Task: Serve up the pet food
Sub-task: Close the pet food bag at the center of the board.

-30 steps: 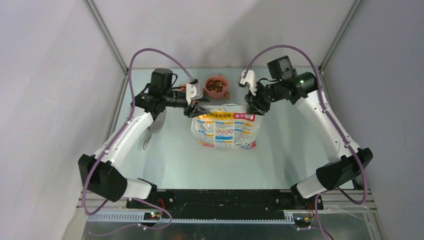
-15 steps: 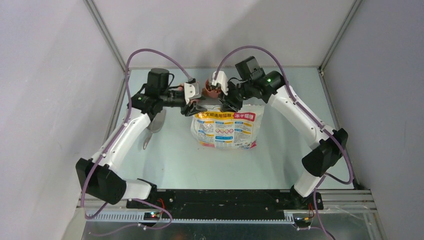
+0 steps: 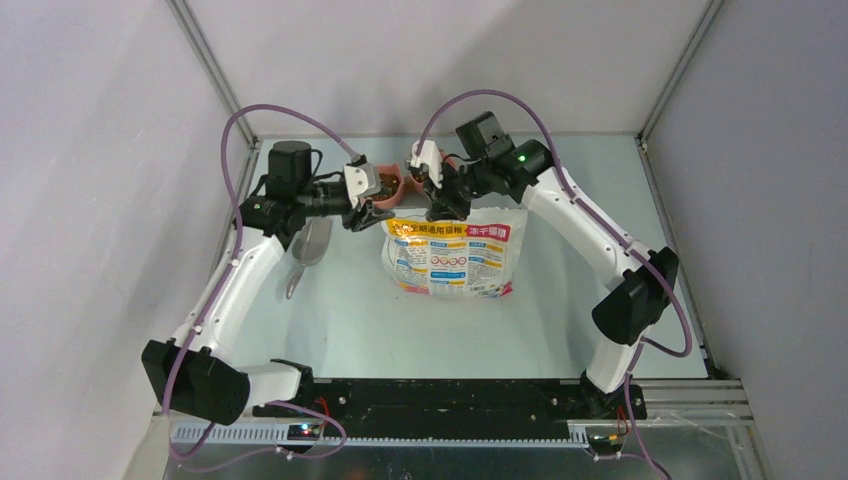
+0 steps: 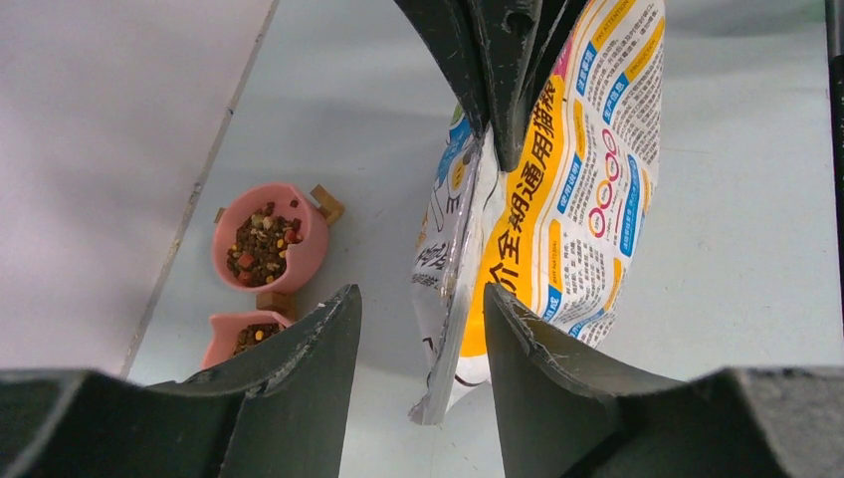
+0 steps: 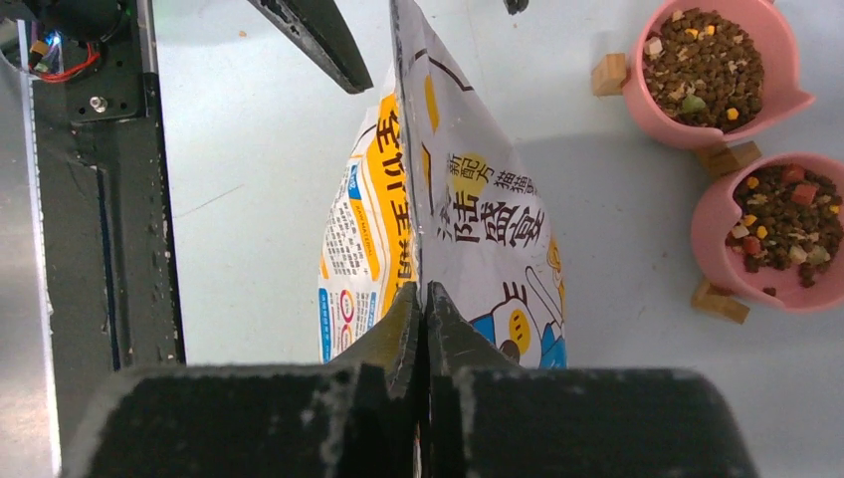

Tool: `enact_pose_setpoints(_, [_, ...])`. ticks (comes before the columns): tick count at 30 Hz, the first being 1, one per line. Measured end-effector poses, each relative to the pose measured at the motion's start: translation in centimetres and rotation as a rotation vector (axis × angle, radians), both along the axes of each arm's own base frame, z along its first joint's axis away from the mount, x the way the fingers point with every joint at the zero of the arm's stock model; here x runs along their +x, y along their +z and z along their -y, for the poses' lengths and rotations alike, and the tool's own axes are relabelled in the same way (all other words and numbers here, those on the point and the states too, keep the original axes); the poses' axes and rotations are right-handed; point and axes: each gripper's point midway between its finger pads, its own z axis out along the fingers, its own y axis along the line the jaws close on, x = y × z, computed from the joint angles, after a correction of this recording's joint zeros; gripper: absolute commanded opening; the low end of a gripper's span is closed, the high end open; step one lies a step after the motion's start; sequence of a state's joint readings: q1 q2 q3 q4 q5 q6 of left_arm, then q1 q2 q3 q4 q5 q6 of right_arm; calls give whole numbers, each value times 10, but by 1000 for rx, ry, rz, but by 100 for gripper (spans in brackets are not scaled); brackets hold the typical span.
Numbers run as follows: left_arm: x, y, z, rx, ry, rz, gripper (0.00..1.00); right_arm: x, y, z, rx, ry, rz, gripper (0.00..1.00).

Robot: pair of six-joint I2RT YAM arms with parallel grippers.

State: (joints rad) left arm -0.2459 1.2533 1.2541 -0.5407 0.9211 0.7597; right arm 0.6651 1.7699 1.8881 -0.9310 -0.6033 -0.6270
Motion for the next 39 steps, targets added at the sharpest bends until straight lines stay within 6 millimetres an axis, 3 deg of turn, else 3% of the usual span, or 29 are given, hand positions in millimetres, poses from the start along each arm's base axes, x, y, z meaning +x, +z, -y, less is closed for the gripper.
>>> enact_pose_setpoints(7, [-1,-1,-5,-2,14,2,55,-1,0,-3,0,5,-23,0])
enact_pose_setpoints(9, [-1,0,-5,-2,14,3,55,-3,0,-3,-2,5,-28,20])
enact_pose_setpoints(11, [-1,0,-6,-2,15,4,55,-3,0,-4,1,1,-37,29])
enact_pose_setpoints(13, [-1,0,-7,-3,17,6,55,-3,2,-7,10,-2,-40,31])
enact_pose_setpoints(16, [-2,-2,-8,-3,19,4,55,-5,6,-12,29,5,-45,28])
enact_pose_setpoints(24, [-4,-7,-9,0,20,-7,55,-2,4,-21,38,6,-70,0])
enact_pose_setpoints(31, [-6,-5,-8,-4,16,-2,55,-2,4,-21,25,7,-80,0])
enact_pose_setpoints(34, [-6,-5,-8,-4,17,-1,55,-2,4,-21,23,7,-81,19])
enact_pose_setpoints(39, [-5,-5,-9,-4,17,-1,55,-1,7,-28,30,18,-68,23])
